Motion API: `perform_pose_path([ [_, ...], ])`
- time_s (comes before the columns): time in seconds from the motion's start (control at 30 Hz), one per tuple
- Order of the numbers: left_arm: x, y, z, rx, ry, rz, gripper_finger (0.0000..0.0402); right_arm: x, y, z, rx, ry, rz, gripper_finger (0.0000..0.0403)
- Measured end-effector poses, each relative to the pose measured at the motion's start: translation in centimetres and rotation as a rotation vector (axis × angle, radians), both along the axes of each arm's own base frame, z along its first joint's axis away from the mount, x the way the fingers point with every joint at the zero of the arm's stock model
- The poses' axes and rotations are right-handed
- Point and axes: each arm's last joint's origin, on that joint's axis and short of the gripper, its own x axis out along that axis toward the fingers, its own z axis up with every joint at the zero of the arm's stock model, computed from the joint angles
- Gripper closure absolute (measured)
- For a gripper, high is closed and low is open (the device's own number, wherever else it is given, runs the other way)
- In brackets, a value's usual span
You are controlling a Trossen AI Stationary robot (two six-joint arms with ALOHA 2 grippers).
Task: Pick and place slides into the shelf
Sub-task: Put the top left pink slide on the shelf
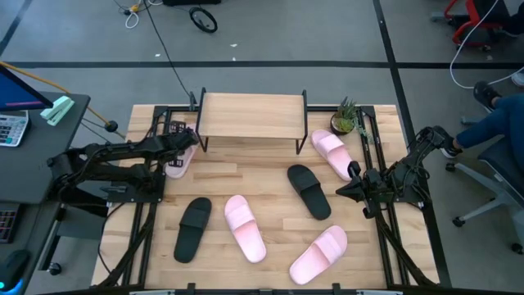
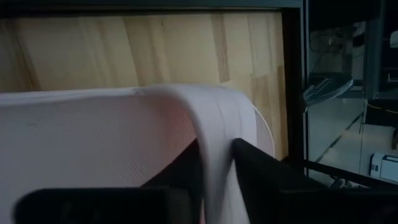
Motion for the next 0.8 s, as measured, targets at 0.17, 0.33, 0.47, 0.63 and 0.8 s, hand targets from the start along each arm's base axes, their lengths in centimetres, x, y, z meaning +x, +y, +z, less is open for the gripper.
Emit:
perform_pose_path([
  [0.17,0.1,0.1,0.1,0.014,-0.028,0.025,0.0387,0.0,0.0,0.0,-0.001,0.001,0.000,0.0389],
  [0.33,0.6,0.5,0.5,0.076,-0.100,0.030,0.0388,0.0,0.0,0.0,0.000,0.000,0.000,0.0389],
  [0.47,0.9,0.7,0.9,0.120,-0.112,0.034,0.0390,0.0,0.0,0.0,0.000,0.000,0.000,0.0389],
  [0.63,0.8,0.6,0.8,0.121,-0.100,0.037,0.0387,0.0,0.0,0.0,0.000,0.000,0.000,0.0389],
  [0.8,0.8,0.9,1.1,0.198,-0.107,0.094,0.0391,0.0,0.0,0.0,0.000,0.000,0.000,0.0389],
])
